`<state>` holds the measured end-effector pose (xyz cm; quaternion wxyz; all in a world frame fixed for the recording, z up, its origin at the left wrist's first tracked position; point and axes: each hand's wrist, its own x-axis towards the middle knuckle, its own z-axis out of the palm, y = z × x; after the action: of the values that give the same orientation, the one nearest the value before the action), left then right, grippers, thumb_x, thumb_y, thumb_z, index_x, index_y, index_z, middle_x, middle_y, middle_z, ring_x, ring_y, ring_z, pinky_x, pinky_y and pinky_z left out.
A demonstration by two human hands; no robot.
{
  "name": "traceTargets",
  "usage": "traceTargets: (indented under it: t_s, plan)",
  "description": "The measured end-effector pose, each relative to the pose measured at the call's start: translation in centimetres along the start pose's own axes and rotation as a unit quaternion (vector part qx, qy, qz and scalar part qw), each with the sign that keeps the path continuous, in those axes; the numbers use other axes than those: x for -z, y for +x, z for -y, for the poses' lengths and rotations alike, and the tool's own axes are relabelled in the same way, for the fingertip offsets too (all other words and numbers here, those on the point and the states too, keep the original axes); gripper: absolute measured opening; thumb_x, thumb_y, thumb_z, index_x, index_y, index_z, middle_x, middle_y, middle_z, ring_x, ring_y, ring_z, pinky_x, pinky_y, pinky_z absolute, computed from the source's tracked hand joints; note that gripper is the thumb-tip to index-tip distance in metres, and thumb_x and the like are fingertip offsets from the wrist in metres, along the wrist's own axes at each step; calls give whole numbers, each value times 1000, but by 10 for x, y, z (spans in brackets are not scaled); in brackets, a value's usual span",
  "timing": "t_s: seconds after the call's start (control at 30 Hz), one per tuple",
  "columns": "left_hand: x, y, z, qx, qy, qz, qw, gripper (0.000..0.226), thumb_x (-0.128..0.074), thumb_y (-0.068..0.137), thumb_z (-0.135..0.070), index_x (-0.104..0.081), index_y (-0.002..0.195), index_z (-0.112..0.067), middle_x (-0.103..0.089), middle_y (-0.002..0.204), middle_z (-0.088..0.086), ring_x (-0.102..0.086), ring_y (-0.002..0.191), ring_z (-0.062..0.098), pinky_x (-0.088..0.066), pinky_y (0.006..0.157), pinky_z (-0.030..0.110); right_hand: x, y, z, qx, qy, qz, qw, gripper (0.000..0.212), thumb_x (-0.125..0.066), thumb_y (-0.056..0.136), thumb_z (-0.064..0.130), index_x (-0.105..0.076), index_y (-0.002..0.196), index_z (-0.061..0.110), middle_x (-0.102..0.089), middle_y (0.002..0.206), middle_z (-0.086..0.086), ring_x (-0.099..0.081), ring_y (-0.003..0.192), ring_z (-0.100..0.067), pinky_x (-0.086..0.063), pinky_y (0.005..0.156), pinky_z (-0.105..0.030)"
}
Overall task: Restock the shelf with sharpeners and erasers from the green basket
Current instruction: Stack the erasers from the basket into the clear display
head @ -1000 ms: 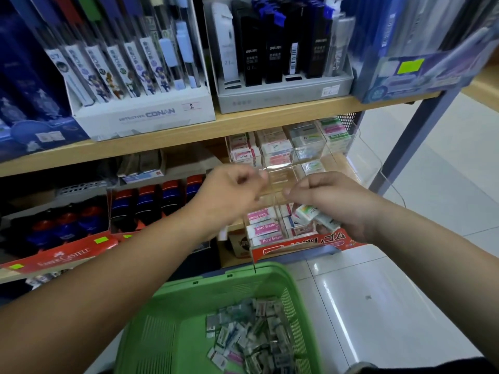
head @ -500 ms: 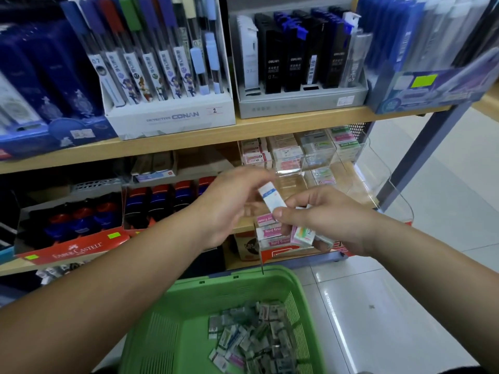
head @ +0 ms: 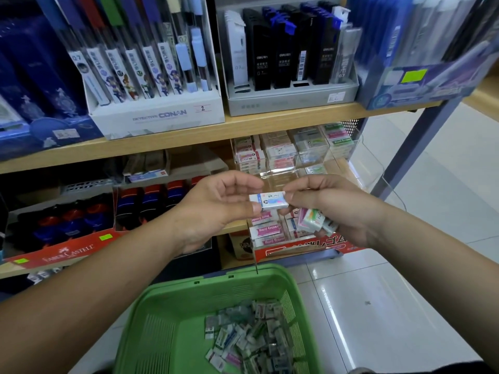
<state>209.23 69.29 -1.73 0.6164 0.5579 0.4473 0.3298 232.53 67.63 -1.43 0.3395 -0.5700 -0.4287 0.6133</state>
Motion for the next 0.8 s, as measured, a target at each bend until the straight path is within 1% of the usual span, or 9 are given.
traceTargets:
  t_s: [0.13, 0.23, 0.33, 0.43, 0.5, 0.6, 0.67, 0.7, 0.8]
  plan:
    - [0, -1, 1, 2, 60, -20, 998, 50, -84, 74, 7, -72, 117, -15, -76, 112, 6, -74, 105, 21, -61, 89, 33, -1, 1, -4, 5, 7, -3, 1000, 18, -76, 93, 16, -75, 109, 10, -79, 96, -18, -69, 74, -31, -51, 66, -41]
    - [-2, -1, 1, 7, 124, -25, 992, 42, -83, 79, 6, -74, 113, -16, -77, 105, 5, -76, 97, 20, -63, 85, 31, 1, 2, -6, -12, 5, -19, 1000, 19, -73, 97, 26, -73, 103, 8, -79, 96, -16, -63, 61, -21, -44, 47, -27]
    - [-4, 3, 0, 14, 168, -40, 985, 24, -78, 87, -1, -75, 106, -15, -78, 97, 3, -77, 90, 15, -61, 75, 22, 9, 6, -7, -77, 22, -59, 995, 27, -68, 100, 37, -73, 98, 10, -76, 88, -13, -64, 62, -22, -43, 45, -26]
    - [-13, 12, 0, 12, 202, -57, 978, 19, -79, 88, -7, -73, 103, -17, -76, 95, 3, -70, 73, 4, -54, 59, 16, 23, 6, -5, -123, 81, -66, 987, 15, -65, 100, 29, -68, 97, 14, -71, 86, -11, -60, 56, -19, -43, 43, -25]
    - [-24, 20, -1, 10, 215, -55, 975, 18, -80, 87, -8, -72, 101, -16, -75, 92, 4, -66, 65, -2, -50, 54, 14, 33, 0, -2, -121, 132, -46, 983, 4, -62, 98, 17, -64, 98, 14, -73, 91, -10, -62, 64, -18, -46, 50, -25]
    - [-43, 34, -3, 2, 253, -46, 966, 16, -81, 85, -8, -74, 98, -16, -76, 90, 6, -71, 72, 9, -62, 67, 28, 46, -8, -5, -81, 138, -23, 987, 14, -58, 99, 5, -68, 107, 10, -79, 105, -13, -76, 78, -23, -53, 64, -28]
    - [-55, 44, -3, -2, 291, -19, 956, 18, -81, 84, -8, -74, 96, -19, -76, 88, 4, -73, 79, 16, -63, 74, 32, 52, -8, -12, -52, 109, -69, 990, 19, -64, 97, 3, -68, 114, 8, -77, 111, -18, -79, 89, -32, -64, 78, -42]
    - [-62, 49, -2, -1, 318, -2, 948, 19, -81, 84, -8, -73, 96, -21, -75, 87, 1, -73, 79, 14, -63, 73, 31, 57, -9, -16, -40, 95, -103, 989, 20, -69, 95, 4, -68, 115, 7, -77, 109, -19, -79, 89, -35, -65, 78, -47]
    - [-75, 57, 9, -10, 415, 32, 909, 19, -80, 82, -9, -74, 85, -27, -72, 83, -11, -70, 78, 5, -61, 74, 29, 64, -11, -21, -18, 76, -151, 985, 17, -74, 92, 5, -70, 109, 5, -78, 101, -18, -79, 81, -35, -61, 62, -37]
